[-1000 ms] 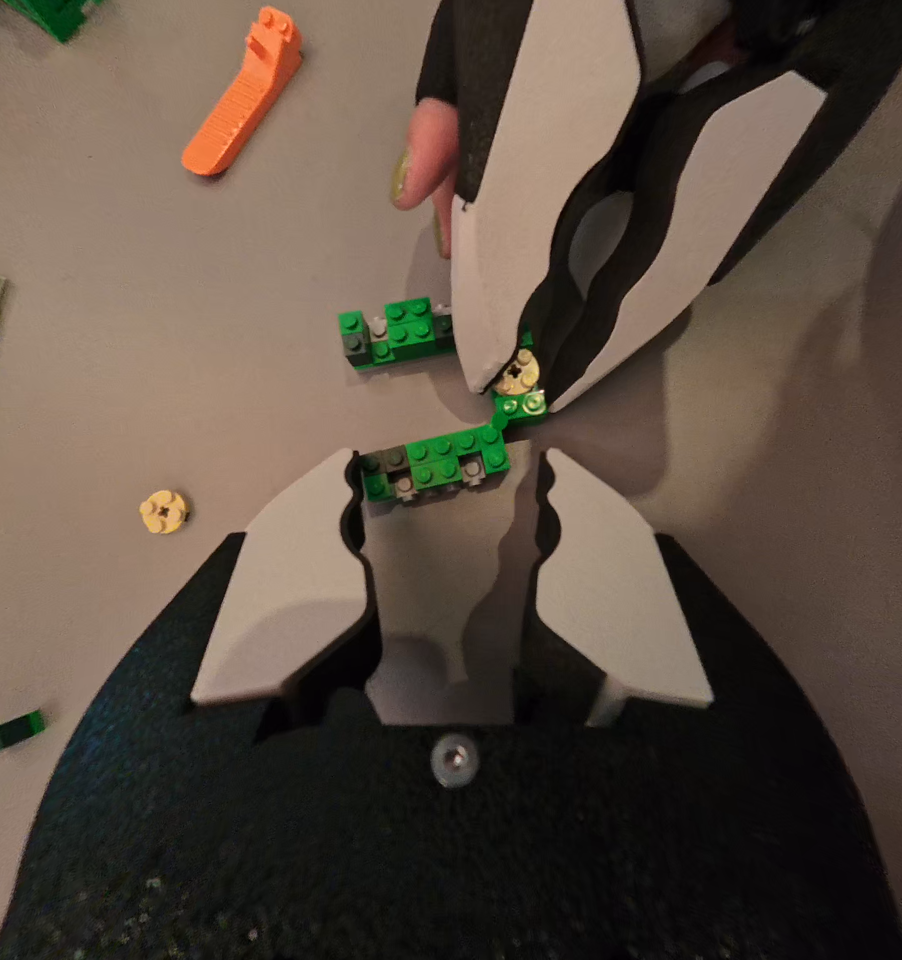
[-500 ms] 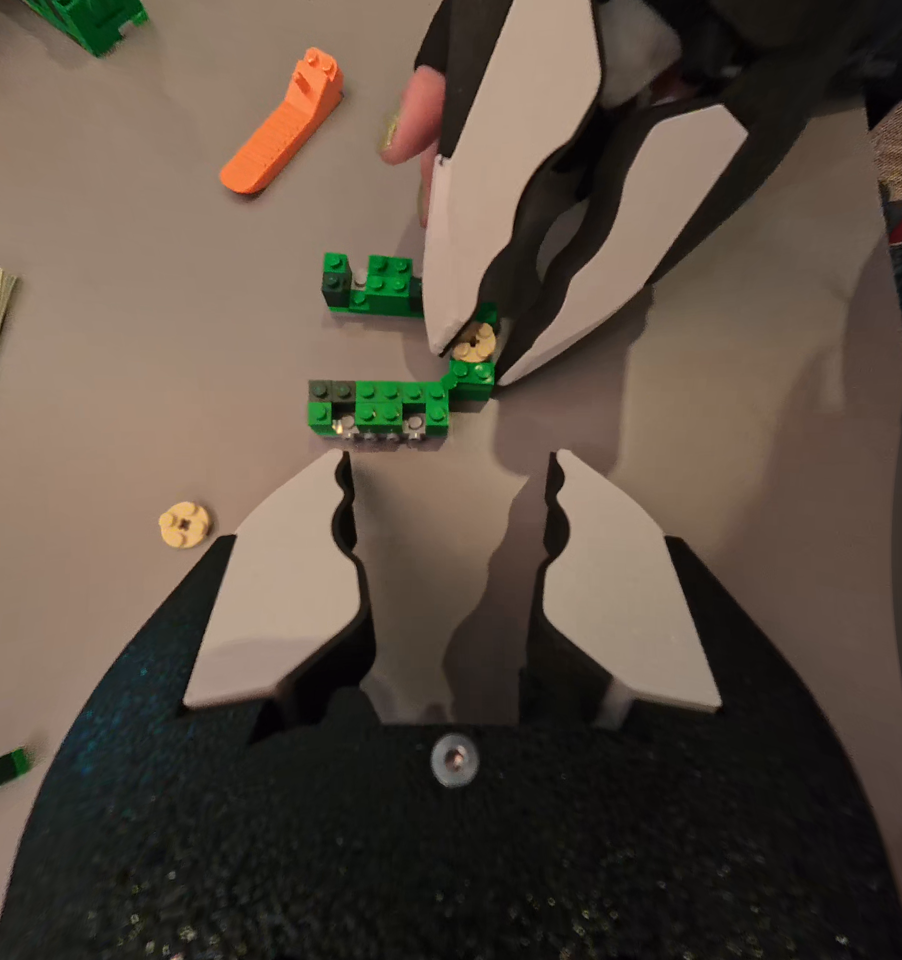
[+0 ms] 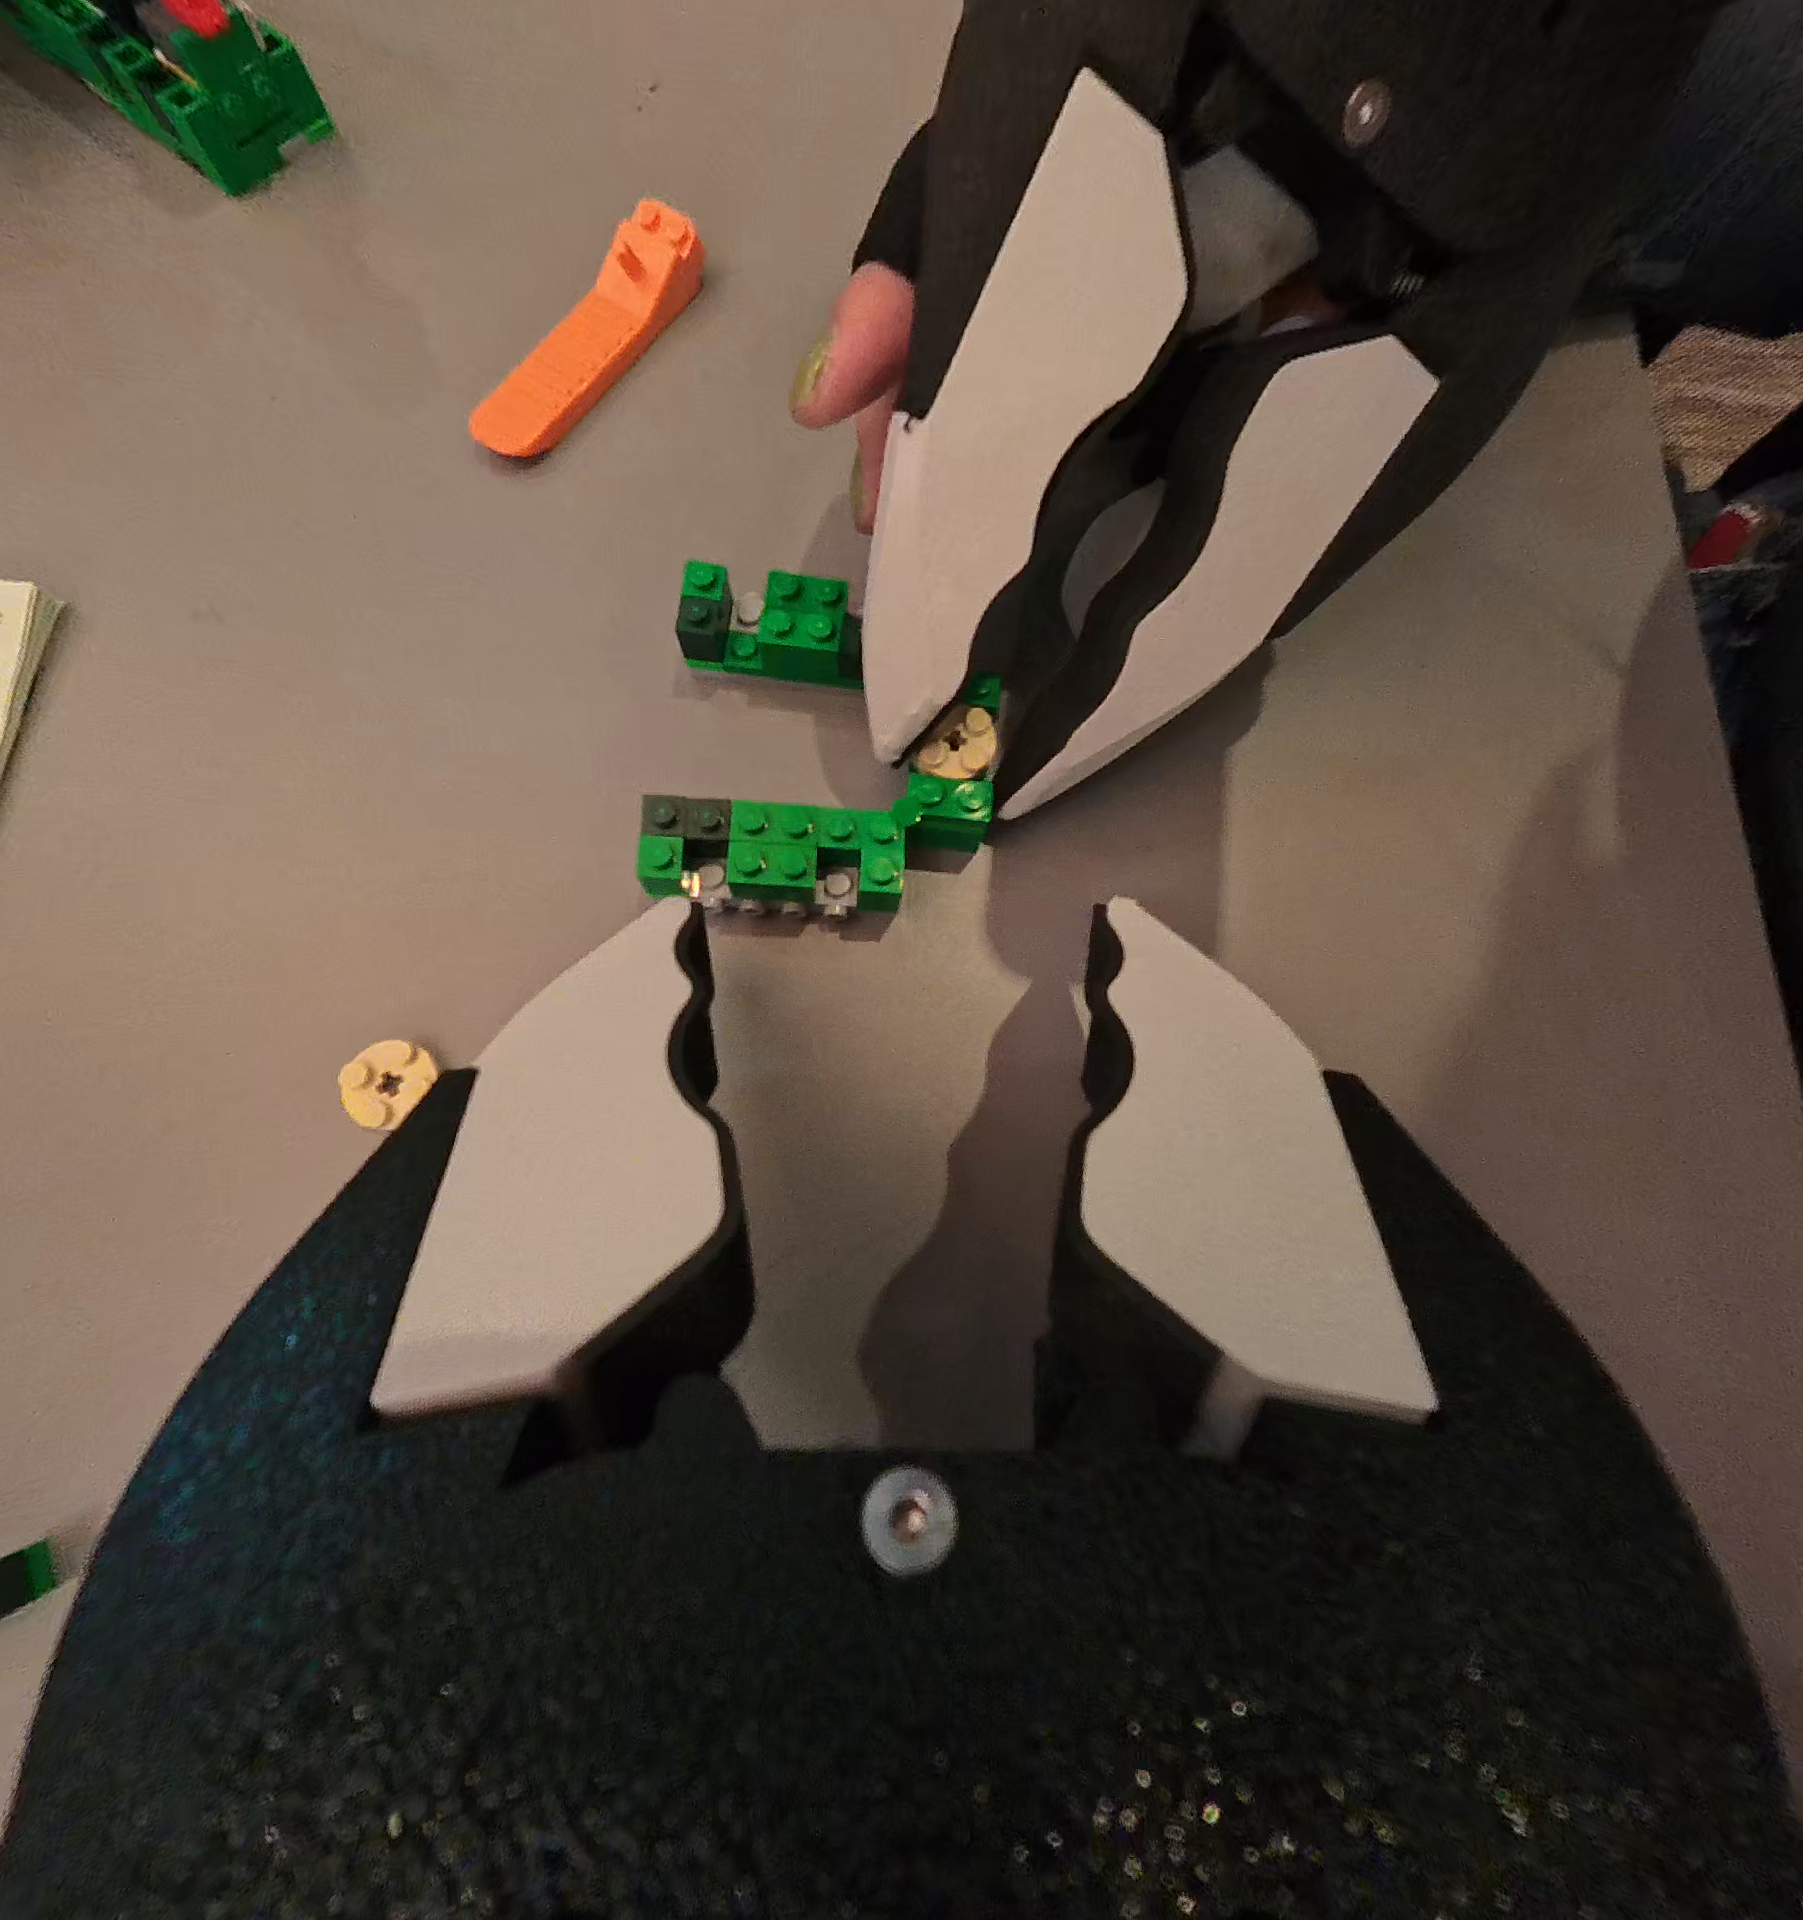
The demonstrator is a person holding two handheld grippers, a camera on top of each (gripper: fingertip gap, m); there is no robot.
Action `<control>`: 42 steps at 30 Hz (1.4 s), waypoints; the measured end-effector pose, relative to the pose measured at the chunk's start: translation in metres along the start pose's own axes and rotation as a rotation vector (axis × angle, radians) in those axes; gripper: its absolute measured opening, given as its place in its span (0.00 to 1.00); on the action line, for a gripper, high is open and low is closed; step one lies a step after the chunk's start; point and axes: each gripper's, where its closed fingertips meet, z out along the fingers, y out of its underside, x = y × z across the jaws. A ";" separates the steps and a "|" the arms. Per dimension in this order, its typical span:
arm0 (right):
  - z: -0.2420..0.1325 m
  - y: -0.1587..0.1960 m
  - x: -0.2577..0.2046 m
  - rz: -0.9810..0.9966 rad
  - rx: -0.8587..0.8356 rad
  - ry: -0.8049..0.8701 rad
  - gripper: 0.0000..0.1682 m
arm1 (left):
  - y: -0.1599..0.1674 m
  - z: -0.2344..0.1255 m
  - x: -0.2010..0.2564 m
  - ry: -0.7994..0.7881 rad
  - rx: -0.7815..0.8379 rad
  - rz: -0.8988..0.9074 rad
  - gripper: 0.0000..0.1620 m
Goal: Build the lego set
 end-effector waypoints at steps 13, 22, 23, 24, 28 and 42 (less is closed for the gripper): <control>0.000 0.001 0.002 0.001 0.004 0.003 0.11 | 0.000 -0.001 -0.009 -0.055 -0.023 0.021 0.44; -0.031 -0.009 0.049 0.093 0.198 0.238 0.27 | -0.024 -0.044 -0.075 -0.485 0.270 -0.042 0.59; -0.040 -0.009 0.064 0.133 0.243 0.310 0.28 | -0.027 -0.056 -0.086 -0.566 0.332 -0.058 0.59; -0.051 -0.008 0.080 0.178 0.290 0.398 0.27 | -0.030 -0.071 -0.097 -0.650 0.393 -0.073 0.59; -0.094 0.011 0.133 0.404 0.487 0.727 0.21 | -0.024 -0.130 -0.147 -0.934 0.459 -0.120 0.58; -0.091 0.037 0.225 0.420 0.510 1.062 0.04 | 0.003 -0.172 -0.205 -1.207 0.608 -0.149 0.42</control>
